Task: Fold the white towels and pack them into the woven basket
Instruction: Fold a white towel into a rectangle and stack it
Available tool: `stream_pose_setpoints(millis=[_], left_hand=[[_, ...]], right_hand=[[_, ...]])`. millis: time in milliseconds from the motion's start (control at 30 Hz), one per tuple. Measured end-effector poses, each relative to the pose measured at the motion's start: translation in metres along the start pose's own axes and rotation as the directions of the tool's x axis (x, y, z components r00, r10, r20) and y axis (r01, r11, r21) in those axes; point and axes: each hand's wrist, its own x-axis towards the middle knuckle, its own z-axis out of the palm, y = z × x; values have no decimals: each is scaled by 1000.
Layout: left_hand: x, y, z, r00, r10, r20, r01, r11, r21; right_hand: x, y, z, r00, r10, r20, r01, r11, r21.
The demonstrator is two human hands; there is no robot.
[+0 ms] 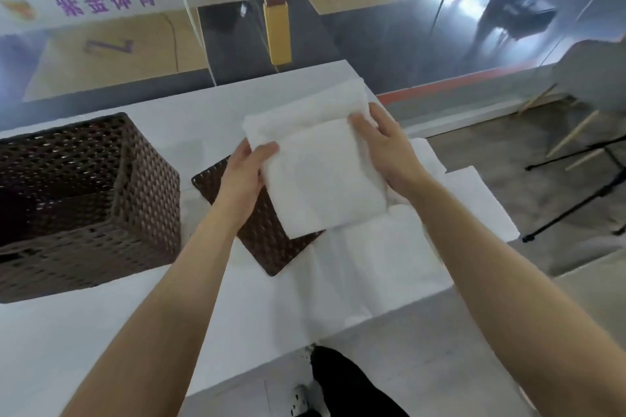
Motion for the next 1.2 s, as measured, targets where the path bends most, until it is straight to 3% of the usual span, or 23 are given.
stream_pose_setpoints(millis=[67,100,167,300,400,500,667,833,967,1133,1200], left_hand=[[-9,-10,32,992,-53,-113,69,987,142],[-15,-22,44,985,-88,-149,122,965,232],[-33,-56,62,967,-189,-168,238,908,345],[-72,-139,80,900,-414,-138,435,823,365],[-79,-164,105,883,-442,-160,470,831,299],[-66,-174,129,891,-377,-253,443,845,301],[-60,-209,130,847,-273,-456,506,677,534],[-56,-222,132,796,-297,-527,513,793,328],[-51,-217,144,851,-184,-492,418,803,425],[-43,-220,137,844,-231,-484,436,821,368],[-44,-222,132,852,-198,-484,408,831,378]], right_hand=[[-26,18,-20,974,216,63,-224,960,166],[-42,36,-28,954,287,84,-297,941,162],[-79,82,-46,924,377,63,-381,922,64],[-131,150,-84,866,500,23,-499,866,-44],[-126,165,-114,875,484,-7,-481,869,-117],[-101,173,-137,905,421,-58,-424,885,-192],[-82,216,-130,899,432,66,-334,776,-535],[-82,239,-126,916,397,55,-322,809,-492],[-80,242,-131,931,362,46,-300,831,-469],[-81,246,-125,939,343,36,-281,821,-496],[-86,240,-118,976,213,-37,-192,777,-600]])
